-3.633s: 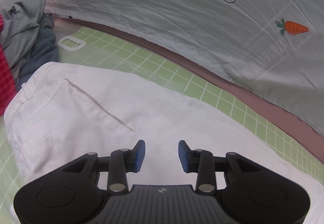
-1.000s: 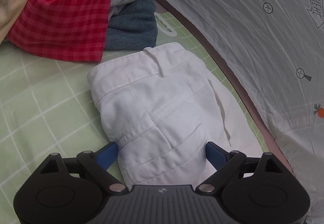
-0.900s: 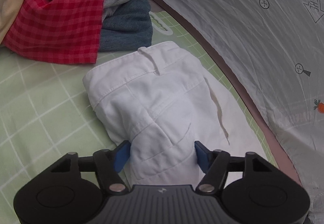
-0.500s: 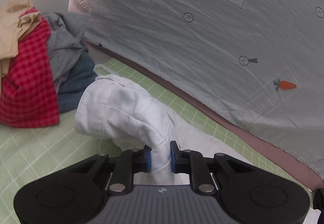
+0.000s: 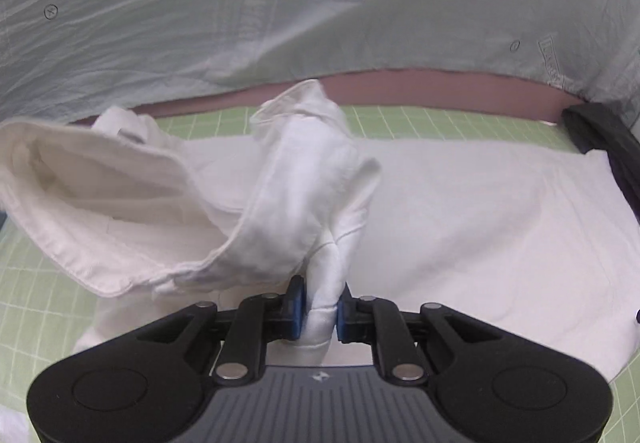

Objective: Fold clothes

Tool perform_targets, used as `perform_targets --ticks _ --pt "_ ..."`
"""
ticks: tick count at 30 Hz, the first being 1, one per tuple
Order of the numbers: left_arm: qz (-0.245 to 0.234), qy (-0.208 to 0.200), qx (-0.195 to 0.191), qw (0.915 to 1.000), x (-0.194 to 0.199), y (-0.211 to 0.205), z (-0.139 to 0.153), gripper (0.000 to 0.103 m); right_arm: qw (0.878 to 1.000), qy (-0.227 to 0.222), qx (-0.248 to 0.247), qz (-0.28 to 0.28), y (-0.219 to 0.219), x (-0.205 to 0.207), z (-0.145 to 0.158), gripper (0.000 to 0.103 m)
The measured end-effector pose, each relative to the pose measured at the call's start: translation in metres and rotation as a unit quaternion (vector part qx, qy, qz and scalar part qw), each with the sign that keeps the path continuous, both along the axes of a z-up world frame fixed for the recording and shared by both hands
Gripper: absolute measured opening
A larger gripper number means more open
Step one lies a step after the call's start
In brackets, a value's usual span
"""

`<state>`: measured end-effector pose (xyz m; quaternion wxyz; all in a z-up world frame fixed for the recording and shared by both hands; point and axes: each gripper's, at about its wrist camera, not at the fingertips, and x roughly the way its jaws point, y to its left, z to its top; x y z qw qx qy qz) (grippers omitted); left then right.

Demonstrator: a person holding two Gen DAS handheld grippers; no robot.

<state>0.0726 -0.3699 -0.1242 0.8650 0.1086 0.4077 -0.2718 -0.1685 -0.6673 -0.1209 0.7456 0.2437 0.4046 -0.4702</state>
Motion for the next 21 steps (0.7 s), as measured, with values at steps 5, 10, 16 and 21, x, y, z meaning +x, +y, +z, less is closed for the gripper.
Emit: perform_targets --ticks 5,10,16,21 --pt "0.001 -0.007 0.027 0.9996 -0.006 -0.011 0.002 0.018 1.0 -0.003 -0.003 -0.007 -0.017 -0.008 0.002 0.089" --pt "0.011 0.019 -0.042 0.9989 -0.007 0.007 0.025 0.034 1.0 -0.017 0.003 0.001 -0.019 0.001 0.001 0.089" --pt "-0.01 -0.008 -0.078 0.9968 -0.02 0.021 0.055 0.036 0.998 -0.039 0.021 0.034 -0.002 0.029 -0.002 0.089" --pt "0.043 0.04 -0.155 0.9862 -0.009 0.068 0.062 0.036 0.982 -0.141 0.119 0.044 0.005 0.043 -0.006 0.089"
